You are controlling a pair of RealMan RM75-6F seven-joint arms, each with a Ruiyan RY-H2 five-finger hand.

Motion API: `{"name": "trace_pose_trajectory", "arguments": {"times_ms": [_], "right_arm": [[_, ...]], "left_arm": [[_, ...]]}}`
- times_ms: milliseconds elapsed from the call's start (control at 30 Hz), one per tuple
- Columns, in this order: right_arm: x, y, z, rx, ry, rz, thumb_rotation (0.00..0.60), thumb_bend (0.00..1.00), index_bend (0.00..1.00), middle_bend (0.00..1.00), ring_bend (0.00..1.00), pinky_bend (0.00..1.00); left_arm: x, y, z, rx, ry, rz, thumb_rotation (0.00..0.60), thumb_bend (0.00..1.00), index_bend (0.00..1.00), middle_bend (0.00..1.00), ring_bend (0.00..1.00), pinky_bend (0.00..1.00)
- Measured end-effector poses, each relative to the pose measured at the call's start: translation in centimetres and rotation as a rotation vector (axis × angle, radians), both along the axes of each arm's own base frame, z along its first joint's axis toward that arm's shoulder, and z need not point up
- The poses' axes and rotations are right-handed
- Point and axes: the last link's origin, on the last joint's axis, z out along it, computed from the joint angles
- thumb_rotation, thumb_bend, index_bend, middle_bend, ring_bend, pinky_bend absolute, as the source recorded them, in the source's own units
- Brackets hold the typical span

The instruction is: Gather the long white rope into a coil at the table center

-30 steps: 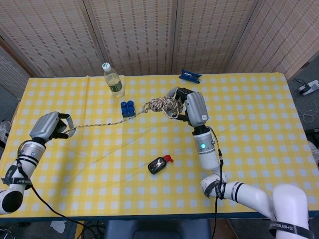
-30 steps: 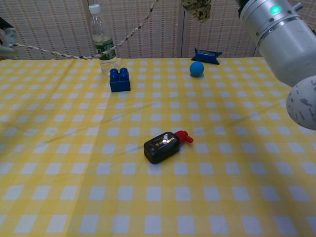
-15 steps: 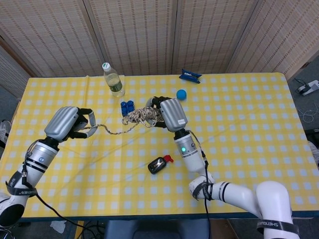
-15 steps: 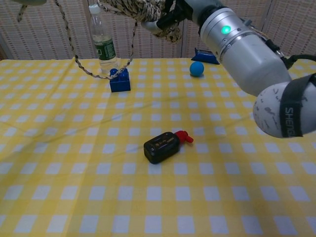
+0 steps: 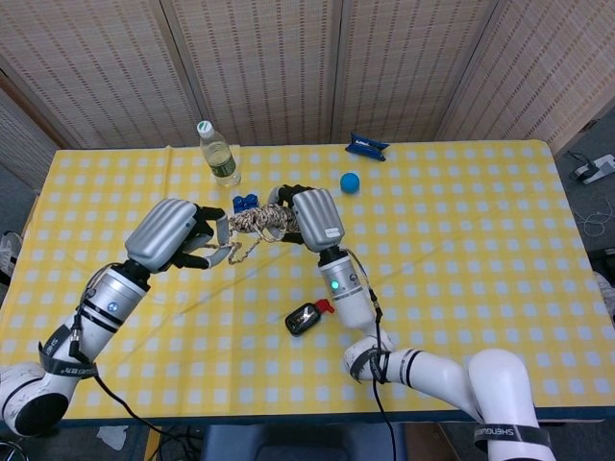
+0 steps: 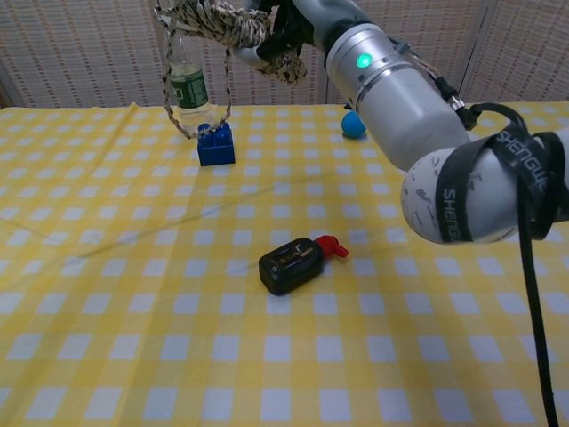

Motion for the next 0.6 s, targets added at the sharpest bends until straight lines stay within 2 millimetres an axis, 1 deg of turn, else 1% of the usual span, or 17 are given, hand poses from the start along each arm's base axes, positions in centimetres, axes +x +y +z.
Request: {"name": "trace_pose_trajectory", "arguments": {"times_ms": [333, 467, 600], "right_arm": [[1.6, 0.6, -1.4, 0.032, 0.015, 0.059, 0.6, 0.45, 0.79, 0.68, 0.61, 0.62], [1.7, 0.7, -1.6, 0.053, 0.017, 0.078, 0.6, 0.44, 0.79, 0.68, 0.61, 0.62], [1.6, 0.8, -1.9, 0.086, 0.015, 0.099, 0.6, 0.43, 0.79, 0.68, 0.61, 0.62]], "left_arm": [[2.6, 0.6, -1.3, -0.075, -0.057, -0.005, 0.6, 0.37, 0.79, 1.0, 1.0, 1.0], [2.8, 1.1, -1.5, -0.074, -0.063, 0.012, 0.6, 0.37, 0.79, 1.0, 1.0, 1.0], [2.8, 1.7, -1.5, -0.093, -0.115, 0.05, 0.6, 0.37, 0.79, 1.0, 1.0, 1.0]]}}
